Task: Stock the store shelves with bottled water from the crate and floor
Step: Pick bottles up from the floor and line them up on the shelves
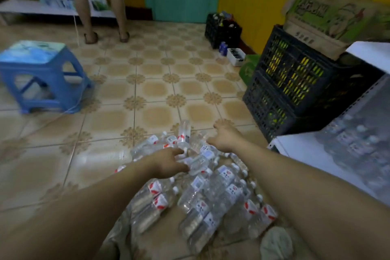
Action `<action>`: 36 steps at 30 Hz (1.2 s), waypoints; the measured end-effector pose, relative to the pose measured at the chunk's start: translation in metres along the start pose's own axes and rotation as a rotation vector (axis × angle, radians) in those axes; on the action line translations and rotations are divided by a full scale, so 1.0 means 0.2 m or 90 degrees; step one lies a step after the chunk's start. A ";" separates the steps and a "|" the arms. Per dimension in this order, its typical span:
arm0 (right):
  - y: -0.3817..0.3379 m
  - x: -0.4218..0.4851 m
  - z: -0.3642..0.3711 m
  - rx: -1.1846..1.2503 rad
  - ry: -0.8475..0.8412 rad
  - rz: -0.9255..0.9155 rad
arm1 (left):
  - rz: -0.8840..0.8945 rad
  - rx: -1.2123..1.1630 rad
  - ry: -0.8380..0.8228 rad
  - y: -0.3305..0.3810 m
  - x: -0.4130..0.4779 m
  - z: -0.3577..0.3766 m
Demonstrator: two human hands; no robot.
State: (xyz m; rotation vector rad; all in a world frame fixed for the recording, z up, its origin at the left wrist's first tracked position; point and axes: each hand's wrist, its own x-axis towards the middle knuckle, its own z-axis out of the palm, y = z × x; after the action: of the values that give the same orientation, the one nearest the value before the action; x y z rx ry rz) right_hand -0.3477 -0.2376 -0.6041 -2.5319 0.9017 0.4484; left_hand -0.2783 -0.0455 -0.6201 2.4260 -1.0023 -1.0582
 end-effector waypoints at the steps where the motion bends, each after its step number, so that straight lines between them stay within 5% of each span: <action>1: 0.02 0.03 0.08 -0.007 -0.023 -0.001 | -0.012 -0.006 -0.010 -0.06 0.03 0.06; 12: 0.49 0.45 0.89 0.065 -0.173 0.100 | -0.099 -0.054 -0.124 -0.42 0.66 0.72; 21: 0.74 0.78 1.23 -0.009 -0.062 0.056 | -0.170 -0.124 -0.115 -0.55 1.18 1.16; 28: 0.70 0.76 1.27 0.047 -0.205 0.083 | -0.182 -0.131 -0.020 -0.52 1.24 1.23; 32: 0.68 0.65 1.24 0.241 -0.196 0.102 | -0.190 -0.192 -0.028 -0.49 1.18 1.12; 36: 0.62 0.53 1.11 0.535 -0.057 0.233 | -0.169 -0.406 -0.083 -0.40 1.03 0.93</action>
State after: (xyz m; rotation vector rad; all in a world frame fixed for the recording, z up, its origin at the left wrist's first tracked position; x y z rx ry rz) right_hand -0.3853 -0.2729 -0.8751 -1.5843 1.2046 0.2113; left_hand -0.2770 -0.1353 -0.8941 2.0010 -0.2945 -1.3809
